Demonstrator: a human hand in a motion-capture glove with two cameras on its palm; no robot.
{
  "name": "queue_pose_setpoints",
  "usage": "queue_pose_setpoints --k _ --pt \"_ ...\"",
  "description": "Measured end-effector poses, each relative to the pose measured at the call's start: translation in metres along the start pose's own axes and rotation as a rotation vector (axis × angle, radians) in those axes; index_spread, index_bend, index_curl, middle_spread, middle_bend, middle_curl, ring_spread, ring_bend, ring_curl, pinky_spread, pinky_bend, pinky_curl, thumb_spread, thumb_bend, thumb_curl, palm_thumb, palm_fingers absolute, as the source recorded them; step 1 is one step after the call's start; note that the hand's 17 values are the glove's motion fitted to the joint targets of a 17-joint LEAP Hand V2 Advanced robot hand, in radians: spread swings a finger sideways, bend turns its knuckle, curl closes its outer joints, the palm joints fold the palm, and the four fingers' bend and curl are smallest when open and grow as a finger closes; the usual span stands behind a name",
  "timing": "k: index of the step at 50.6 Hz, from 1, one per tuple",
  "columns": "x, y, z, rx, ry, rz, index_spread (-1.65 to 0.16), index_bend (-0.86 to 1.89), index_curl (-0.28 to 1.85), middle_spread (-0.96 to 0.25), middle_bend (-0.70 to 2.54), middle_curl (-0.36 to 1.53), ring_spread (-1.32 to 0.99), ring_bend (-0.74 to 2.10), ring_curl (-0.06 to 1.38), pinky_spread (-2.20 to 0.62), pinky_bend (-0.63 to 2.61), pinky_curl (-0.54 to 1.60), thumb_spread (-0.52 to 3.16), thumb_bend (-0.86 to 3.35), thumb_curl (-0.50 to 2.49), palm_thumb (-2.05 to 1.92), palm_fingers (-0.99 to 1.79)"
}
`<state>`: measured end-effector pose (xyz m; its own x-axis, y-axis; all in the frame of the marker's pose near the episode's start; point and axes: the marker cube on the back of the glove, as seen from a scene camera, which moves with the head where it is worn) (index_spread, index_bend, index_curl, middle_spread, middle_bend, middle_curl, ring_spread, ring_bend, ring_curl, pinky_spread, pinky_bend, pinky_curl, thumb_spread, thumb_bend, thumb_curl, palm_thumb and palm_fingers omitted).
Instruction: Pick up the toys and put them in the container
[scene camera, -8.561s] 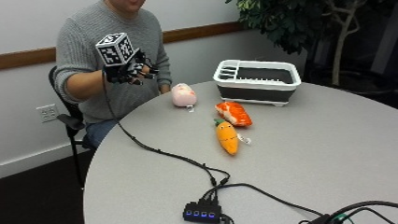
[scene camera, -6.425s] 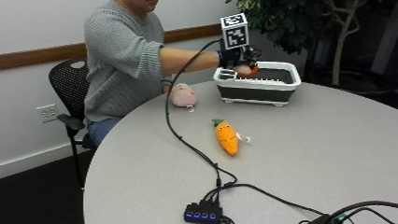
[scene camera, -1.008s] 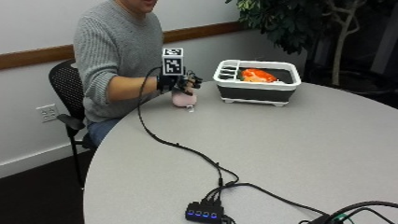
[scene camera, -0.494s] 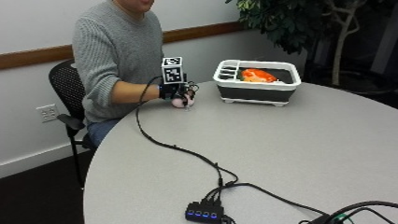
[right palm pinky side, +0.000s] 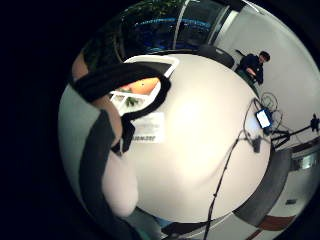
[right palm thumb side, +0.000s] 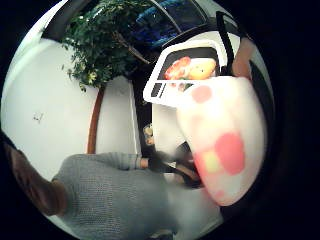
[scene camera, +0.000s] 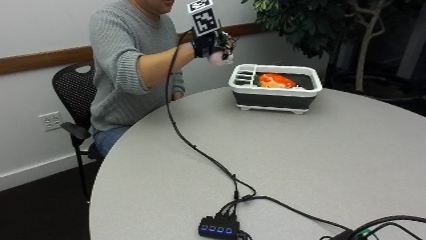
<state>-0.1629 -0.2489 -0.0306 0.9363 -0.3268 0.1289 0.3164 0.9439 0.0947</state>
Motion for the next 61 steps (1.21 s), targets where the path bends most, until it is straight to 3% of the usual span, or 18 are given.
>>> queue_pose_setpoints --k 16,23,42,46,47,49,55,61 --pt "-0.018 -0.183 0.090 -0.040 0.023 0.065 -0.42 0.43 0.87 -0.30 0.71 0.70 -0.61 0.86 0.69 -0.32 1.10 0.47 0.86 0.06 0.74 0.47 0.61" --pt "-0.009 -0.231 0.104 -0.060 0.061 0.113 -0.43 0.36 0.89 -0.30 0.68 0.73 -0.60 0.89 0.71 -0.31 1.13 0.48 0.91 0.04 0.76 0.46 0.51" --pt "0.020 -0.262 0.146 -0.184 0.116 0.253 -0.46 0.20 0.95 -0.29 0.64 0.78 -0.56 0.89 0.73 -0.27 1.15 0.47 1.09 -0.01 0.77 0.38 0.35" --pt "0.030 -0.258 0.155 -0.261 0.051 0.286 -0.44 0.21 0.93 -0.27 0.46 0.72 -0.47 0.71 0.71 -0.21 1.20 0.49 1.20 -0.07 0.67 0.20 0.00" --pt "0.032 -0.257 0.157 -0.270 0.035 0.293 -0.43 0.13 0.90 -0.25 0.35 0.68 -0.43 0.62 0.68 -0.17 1.27 0.51 1.20 -0.08 0.64 0.16 -0.26" --pt "0.033 -0.255 0.160 -0.281 0.019 0.298 -0.41 0.06 0.83 -0.22 0.26 0.64 -0.36 0.48 0.64 -0.12 1.28 0.49 1.21 -0.07 0.61 0.10 -0.41" --pt "0.027 -0.244 0.159 -0.291 0.005 0.249 -0.37 0.05 0.68 -0.17 0.13 0.54 -0.22 0.20 0.53 -0.03 1.18 0.44 1.23 -0.04 0.53 0.02 -0.42" --pt "0.016 -0.219 0.141 -0.267 -0.023 0.167 -0.35 0.07 0.58 -0.14 0.11 0.48 -0.14 0.13 0.46 0.02 1.09 0.40 1.25 -0.03 0.48 -0.02 -0.35"
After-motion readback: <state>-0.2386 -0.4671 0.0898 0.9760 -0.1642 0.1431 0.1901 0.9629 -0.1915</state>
